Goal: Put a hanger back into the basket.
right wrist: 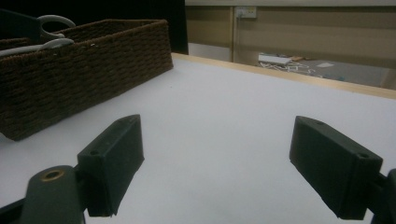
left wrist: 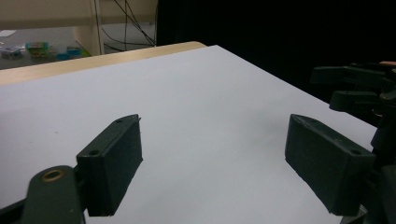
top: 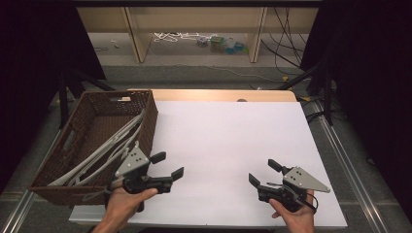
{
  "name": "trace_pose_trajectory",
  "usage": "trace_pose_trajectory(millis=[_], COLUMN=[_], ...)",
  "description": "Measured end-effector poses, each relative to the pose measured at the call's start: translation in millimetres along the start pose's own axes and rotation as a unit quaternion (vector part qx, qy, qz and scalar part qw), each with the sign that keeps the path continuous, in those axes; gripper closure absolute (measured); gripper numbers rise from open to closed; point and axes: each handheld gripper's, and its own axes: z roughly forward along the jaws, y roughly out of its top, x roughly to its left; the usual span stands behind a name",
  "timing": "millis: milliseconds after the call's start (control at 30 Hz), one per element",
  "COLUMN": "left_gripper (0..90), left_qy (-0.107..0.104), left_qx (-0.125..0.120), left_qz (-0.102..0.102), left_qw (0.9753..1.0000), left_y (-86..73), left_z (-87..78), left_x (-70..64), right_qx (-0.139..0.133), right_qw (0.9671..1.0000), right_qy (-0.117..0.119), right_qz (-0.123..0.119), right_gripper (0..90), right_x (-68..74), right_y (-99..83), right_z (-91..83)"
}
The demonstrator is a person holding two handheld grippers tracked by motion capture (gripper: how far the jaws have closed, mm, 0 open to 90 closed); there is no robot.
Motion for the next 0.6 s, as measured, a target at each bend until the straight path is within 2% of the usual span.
trace_pose_trajectory(millis=[67,100,133,200,233,267,300,400,467,533,567,600], left_gripper=[18.5,18.4,18.0,17.8,17.7,17.1,17.0,16.9,16.8,16.8,16.8,16.8], left_qy=[0.0,-0.001,-0.005,-0.004,-0.005,-0.008,0.0,-0.002,-0.004,-0.002,0.003,0.006], left_qx=[0.003,0.002,0.003,0.0,-0.001,-0.002,0.0,0.0,0.002,-0.001,0.0,0.002], left_qz=[0.022,0.022,0.033,0.03,0.023,0.033,0.035,0.049,0.045,0.052,0.058,0.076], left_qw=[0.9998,0.9998,0.9994,0.9995,0.9997,0.9994,0.9994,0.9988,0.999,0.9986,0.9983,0.9971], left_y=[-8.4,-11.9,-13.7,-20.2,-24.6,-26.5,-30.2,-37.8,-42.6,-47.3,-50.1,-51.1], left_z=[6.1,8.4,9.7,12.5,14.4,15.7,16.8,20.3,22.2,23.3,23.8,23.4], left_x=[-6.9,-9.4,-9.7,-12.5,-14.6,-13.9,-15.6,-17.1,-18.4,-17.5,-17.3,-15.5], right_qx=[-0.006,-0.009,-0.009,-0.009,-0.009,-0.01,-0.01,-0.013,-0.009,-0.006,-0.009,-0.005], right_qw=[1.0,1.0,1.0,1.0,1.0,1.0,1.0,0.9999,1.0,1.0,1.0,1.0], right_qy=[0.001,-0.001,-0.001,0.0,0.0,0.0,0.0,0.001,0.002,0.004,0.001,-0.001], right_qz=[0.001,0.001,0.001,-0.001,0.0,0.0,0.0,0.001,-0.001,0.0,0.0,-0.002], right_gripper=[18.4,18.4,18.4,18.4,18.4,18.4,18.4,18.4,18.4,18.4,18.4,18.3], right_x=[0.3,0.8,0.9,0.9,0.9,0.9,0.9,1.5,1.9,2.0,2.5,2.7], right_y=[-0.2,-0.4,-0.3,-0.3,-0.2,-0.1,-0.1,0.0,0.4,0.6,0.7,1.2], right_z=[0.6,1.0,1.0,1.0,0.9,0.9,0.8,1.1,0.4,-0.1,-0.2,-1.2])
